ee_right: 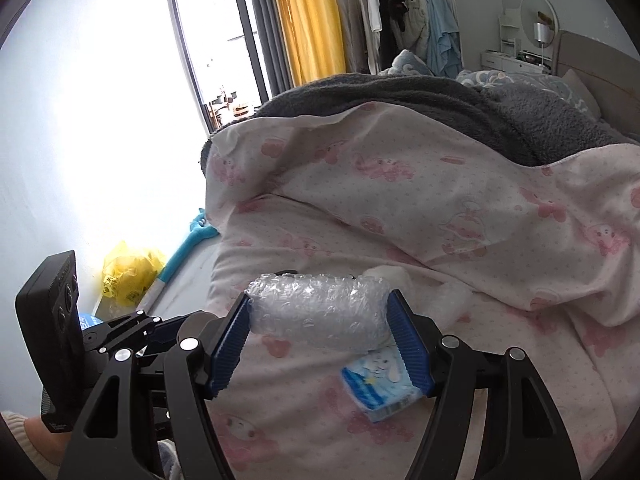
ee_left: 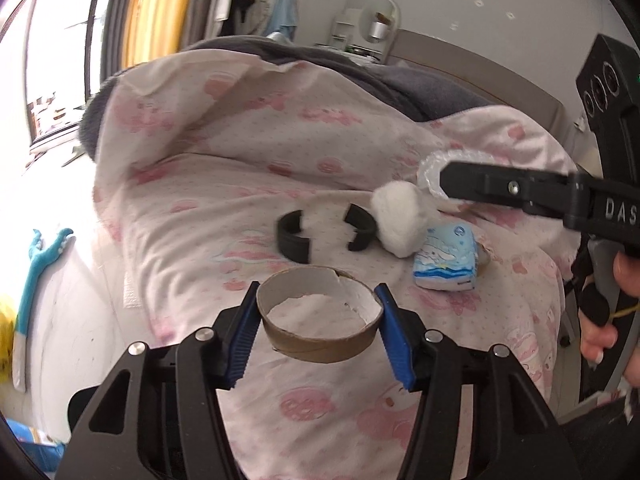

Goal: Collect trash
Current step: 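Grasp the cardboard tape roll with the left tool while the right tool grasps the bubble wrap, then carry both items over the teal bin and open both tools to drop them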

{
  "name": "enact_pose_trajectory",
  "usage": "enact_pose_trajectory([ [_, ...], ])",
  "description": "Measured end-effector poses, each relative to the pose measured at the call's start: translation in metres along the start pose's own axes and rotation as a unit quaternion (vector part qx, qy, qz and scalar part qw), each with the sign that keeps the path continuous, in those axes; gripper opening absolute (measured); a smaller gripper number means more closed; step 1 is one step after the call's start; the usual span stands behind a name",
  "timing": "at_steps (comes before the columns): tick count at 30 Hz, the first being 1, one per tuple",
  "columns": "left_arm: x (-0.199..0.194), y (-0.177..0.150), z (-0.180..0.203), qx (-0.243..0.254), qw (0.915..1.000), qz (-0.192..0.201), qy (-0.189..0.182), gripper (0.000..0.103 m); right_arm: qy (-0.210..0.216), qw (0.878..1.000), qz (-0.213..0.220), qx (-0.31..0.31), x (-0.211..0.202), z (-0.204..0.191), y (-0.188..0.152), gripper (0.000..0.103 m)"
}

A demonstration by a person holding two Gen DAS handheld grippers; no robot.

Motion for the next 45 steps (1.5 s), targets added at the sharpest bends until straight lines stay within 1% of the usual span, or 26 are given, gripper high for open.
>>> enact_pose_trajectory([
  [4, -0.016, 0.005, -0.013, -0.021, 0.9992, 0.014, 0.031, 0.059, 0.021, 1.000, -0.001, -0.003, 0.005, -0.020, 0.004, 0.070],
  [7, -0.028, 0.008, -0.023, -0.036, 0.9977, 0.023, 0.053, 0.059, 0.031, 0.999, -0.001, -0.017, 0.008, -0.039, 0.007, 0.070],
  [12, -0.049, 0.016, -0.038, -0.057, 0.9944, 0.040, 0.080, 0.059, 0.052, 0.998, -0.003, -0.034, 0.015, -0.067, 0.009, 0.069],
  [17, -0.058, 0.012, -0.061, -0.067, 0.9911, 0.038, 0.109, 0.059, 0.082, 0.996, -0.013, -0.027, 0.025, -0.086, 0.008, 0.070],
  [22, -0.062, 0.000, -0.088, -0.071, 0.9888, 0.017, 0.130, 0.059, 0.099, 0.994, -0.020, -0.033, 0.034, -0.109, 0.010, 0.070],
  [25, -0.064, -0.011, -0.107, -0.079, 0.9870, -0.007, 0.139, 0.059, 0.112, 0.993, -0.025, -0.034, 0.042, -0.127, 0.012, 0.070],
  [29, -0.062, -0.031, -0.139, -0.104, 0.9815, -0.040, 0.156, 0.059, 0.121, 0.991, -0.034, -0.048, 0.052, -0.153, 0.010, 0.070],
  [33, -0.062, -0.053, -0.166, -0.126, 0.9757, -0.071, 0.165, 0.059, 0.128, 0.989, -0.045, -0.057, 0.061, -0.174, 0.006, 0.070],
  [36, -0.065, -0.068, -0.179, -0.133, 0.9722, -0.096, 0.167, 0.059, 0.134, 0.988, -0.052, -0.062, 0.069, -0.187, 0.006, 0.070],
  [39, -0.069, -0.081, -0.194, -0.141, 0.9693, -0.109, 0.170, 0.059, 0.142, 0.986, -0.059, -0.065, 0.075, -0.200, 0.005, 0.070],
  [45, -0.068, -0.105, -0.218, -0.144, 0.9637, -0.138, 0.178, 0.059, 0.144, 0.983, -0.074, -0.084, 0.089, -0.226, -0.001, 0.070],
])
Point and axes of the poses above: each gripper's, at about its wrist camera, not at the fingertips, and x roughly the way its jaws point, z to its right, y to its top, the point moved 3 cm from there along x, roughly the way its jaws point, and after that the axes turned 6 degrees about -x, right-handed, at the moved point
